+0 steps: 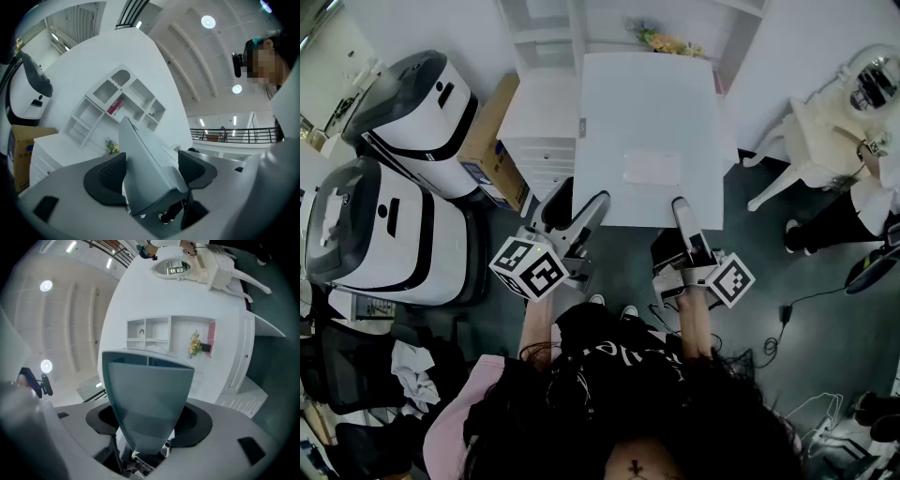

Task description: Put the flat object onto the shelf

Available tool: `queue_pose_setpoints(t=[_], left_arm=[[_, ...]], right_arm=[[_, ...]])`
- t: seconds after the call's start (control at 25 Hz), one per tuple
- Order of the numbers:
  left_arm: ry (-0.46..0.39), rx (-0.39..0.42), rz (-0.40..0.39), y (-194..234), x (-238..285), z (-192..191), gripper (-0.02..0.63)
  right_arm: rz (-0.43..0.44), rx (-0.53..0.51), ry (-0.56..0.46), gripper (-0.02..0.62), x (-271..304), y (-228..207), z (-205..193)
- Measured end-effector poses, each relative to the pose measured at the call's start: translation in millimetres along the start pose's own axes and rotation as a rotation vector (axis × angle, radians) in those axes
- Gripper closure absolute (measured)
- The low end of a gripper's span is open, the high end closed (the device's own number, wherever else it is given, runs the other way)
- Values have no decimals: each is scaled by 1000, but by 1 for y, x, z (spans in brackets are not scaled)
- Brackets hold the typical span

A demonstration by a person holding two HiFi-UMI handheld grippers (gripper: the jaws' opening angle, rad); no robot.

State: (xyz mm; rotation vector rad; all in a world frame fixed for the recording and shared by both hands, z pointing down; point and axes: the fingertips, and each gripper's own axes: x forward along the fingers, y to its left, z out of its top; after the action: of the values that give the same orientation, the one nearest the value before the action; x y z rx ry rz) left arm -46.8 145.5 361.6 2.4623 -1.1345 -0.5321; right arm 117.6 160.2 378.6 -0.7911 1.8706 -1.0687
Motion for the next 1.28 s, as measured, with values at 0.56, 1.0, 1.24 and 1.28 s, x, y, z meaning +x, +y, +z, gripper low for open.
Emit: queue_pose_setpoints(t=[0.56, 1.0, 1.24, 1.28], left_arm=[[0, -22, 8, 7, -4, 0, 247], [-3, -25, -11, 47, -5, 20, 247], [-5, -20, -45, 75, 3, 35, 247], [-3, -23, -49, 79, 5, 36, 247]], right_arm=[[-22, 19, -5, 301, 1, -5, -7], [-34, 37, -9, 301, 35, -18, -31], [-31, 40, -25, 302, 64, -27, -41], [-34, 42, -30, 301, 68, -29, -42]])
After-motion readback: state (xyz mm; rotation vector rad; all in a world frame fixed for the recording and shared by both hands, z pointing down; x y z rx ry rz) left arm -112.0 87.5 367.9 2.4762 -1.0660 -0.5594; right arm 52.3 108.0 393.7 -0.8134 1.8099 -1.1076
